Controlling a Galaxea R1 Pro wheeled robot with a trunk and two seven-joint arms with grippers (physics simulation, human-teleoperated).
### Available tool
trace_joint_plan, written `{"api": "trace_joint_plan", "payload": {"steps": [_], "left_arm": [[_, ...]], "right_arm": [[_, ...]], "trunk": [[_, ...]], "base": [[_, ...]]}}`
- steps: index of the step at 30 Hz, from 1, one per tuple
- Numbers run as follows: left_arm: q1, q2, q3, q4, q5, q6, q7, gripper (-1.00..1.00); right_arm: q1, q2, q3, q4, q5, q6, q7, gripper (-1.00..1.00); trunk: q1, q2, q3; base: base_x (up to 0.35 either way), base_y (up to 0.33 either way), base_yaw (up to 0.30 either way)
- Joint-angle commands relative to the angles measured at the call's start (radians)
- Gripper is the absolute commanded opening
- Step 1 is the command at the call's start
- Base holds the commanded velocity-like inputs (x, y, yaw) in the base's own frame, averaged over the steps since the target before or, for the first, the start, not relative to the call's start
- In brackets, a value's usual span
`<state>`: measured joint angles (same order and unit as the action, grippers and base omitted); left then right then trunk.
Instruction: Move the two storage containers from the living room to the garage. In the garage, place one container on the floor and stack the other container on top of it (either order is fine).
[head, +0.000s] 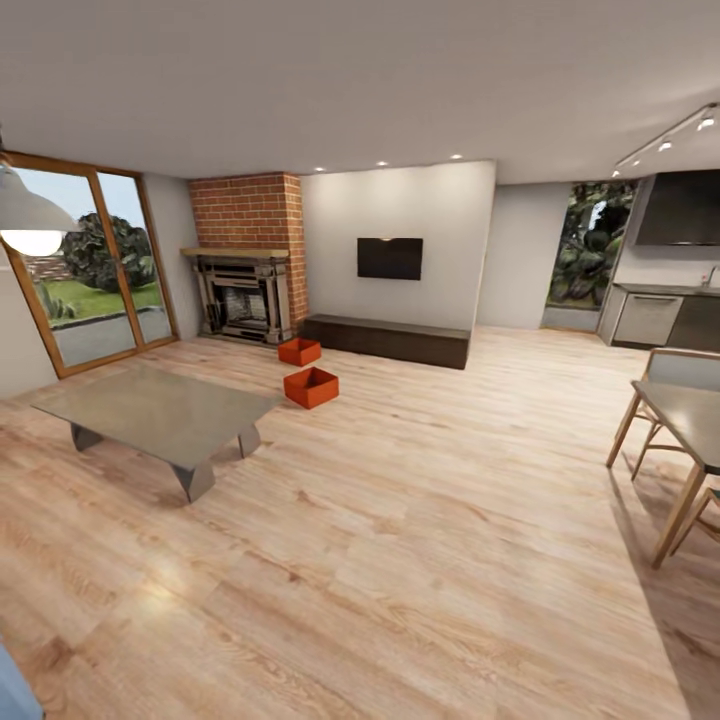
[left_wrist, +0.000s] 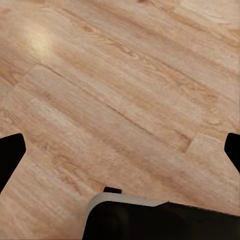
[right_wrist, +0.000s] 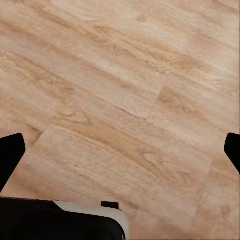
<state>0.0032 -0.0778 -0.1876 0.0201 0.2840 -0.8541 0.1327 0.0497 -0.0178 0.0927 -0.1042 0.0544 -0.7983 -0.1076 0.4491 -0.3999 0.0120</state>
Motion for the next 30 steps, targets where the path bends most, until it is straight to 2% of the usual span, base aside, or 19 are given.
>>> {"api": "trace_joint_plan", "payload": {"steps": [1, 13, 30], "left_arm": [[0.0, 0.0, -0.009, 0.001, 0.003, -0.003, 0.007, 1.0], [0.0, 0.0, -0.009, 0.001, 0.003, -0.003, 0.007, 1.0], [0.0, 0.0, -0.009, 0.001, 0.003, -0.003, 0.007, 1.0]], "right_arm": [[0.001, 0.0, 0.007, -0.002, 0.006, 0.001, -0.01, 1.0], [0.001, 0.0, 0.007, -0.002, 0.005, 0.001, -0.01, 1.0], [0.001, 0.0, 0.007, -0.002, 0.006, 0.001, -0.011, 1.0]], "trunk": [[0.001, 0.0, 0.0], [0.001, 0.0, 0.0], [0.001, 0.0, 0.0]], "base": [[0.327, 0.0, 0.004], [0.327, -0.029, 0.001], [0.326, -0.151, 0.0]]}}
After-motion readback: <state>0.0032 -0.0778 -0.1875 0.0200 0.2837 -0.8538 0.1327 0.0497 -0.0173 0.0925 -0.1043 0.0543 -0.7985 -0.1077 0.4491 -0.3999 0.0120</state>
